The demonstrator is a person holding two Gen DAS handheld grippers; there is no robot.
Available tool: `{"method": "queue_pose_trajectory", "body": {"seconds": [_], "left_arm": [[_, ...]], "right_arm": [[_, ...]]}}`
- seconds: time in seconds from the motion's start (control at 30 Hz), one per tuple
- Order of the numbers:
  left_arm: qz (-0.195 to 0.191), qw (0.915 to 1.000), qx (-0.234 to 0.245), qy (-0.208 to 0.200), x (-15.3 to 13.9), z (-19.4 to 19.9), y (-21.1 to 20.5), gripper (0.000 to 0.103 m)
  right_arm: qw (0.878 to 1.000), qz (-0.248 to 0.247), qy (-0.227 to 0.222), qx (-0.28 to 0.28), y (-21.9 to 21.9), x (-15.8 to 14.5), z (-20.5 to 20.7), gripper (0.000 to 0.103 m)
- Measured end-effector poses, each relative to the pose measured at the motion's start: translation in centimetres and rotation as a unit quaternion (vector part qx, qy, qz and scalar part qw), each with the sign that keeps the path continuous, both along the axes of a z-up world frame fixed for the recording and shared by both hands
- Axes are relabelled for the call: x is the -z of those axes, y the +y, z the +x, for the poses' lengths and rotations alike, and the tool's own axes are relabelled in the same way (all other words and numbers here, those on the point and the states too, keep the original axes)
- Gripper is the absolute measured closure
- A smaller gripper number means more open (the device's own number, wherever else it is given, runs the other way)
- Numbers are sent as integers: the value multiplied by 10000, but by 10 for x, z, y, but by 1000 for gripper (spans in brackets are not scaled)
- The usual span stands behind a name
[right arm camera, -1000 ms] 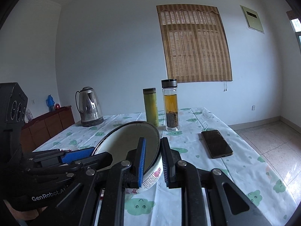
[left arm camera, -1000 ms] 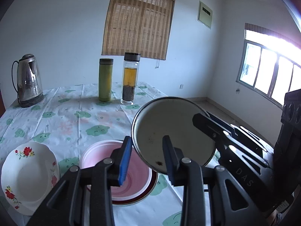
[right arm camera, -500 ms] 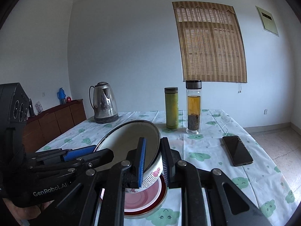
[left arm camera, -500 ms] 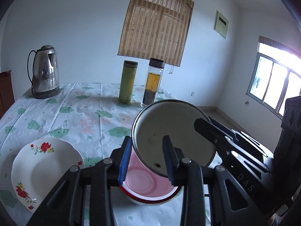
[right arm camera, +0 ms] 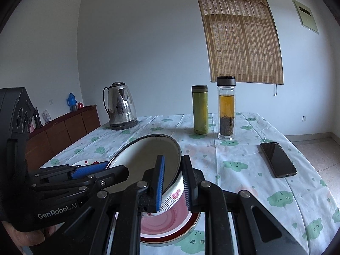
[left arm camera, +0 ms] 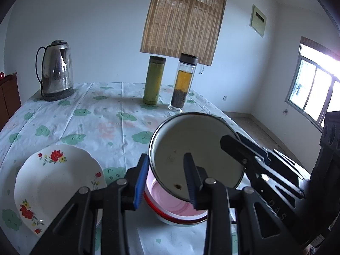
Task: Organize plates and bowls
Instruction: 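Lower the white enamel bowl into the pink bowl with both grippers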
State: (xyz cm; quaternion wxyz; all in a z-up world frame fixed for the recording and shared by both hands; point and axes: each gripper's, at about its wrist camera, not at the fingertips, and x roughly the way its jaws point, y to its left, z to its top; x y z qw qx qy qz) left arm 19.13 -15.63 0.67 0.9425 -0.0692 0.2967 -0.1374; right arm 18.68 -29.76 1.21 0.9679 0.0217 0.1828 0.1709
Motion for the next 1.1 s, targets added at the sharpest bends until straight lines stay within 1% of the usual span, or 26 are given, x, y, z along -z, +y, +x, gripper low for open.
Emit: {"method": "queue_pose_trajectory", "body": {"seconds": [0.4, 0.67, 1.1], "left_arm": [[87, 9999, 4, 124, 7, 3, -3, 71], [126, 9998, -26, 142, 8, 4, -3, 71], [181, 9996, -11, 225, 13, 5, -4, 71]], "right_arm": [[9997, 3, 234, 31, -2, 10, 6, 85], [9989, -52, 467, 34, -1, 21, 13, 85], [9980, -117, 627, 53, 0, 28, 17, 85]]}}
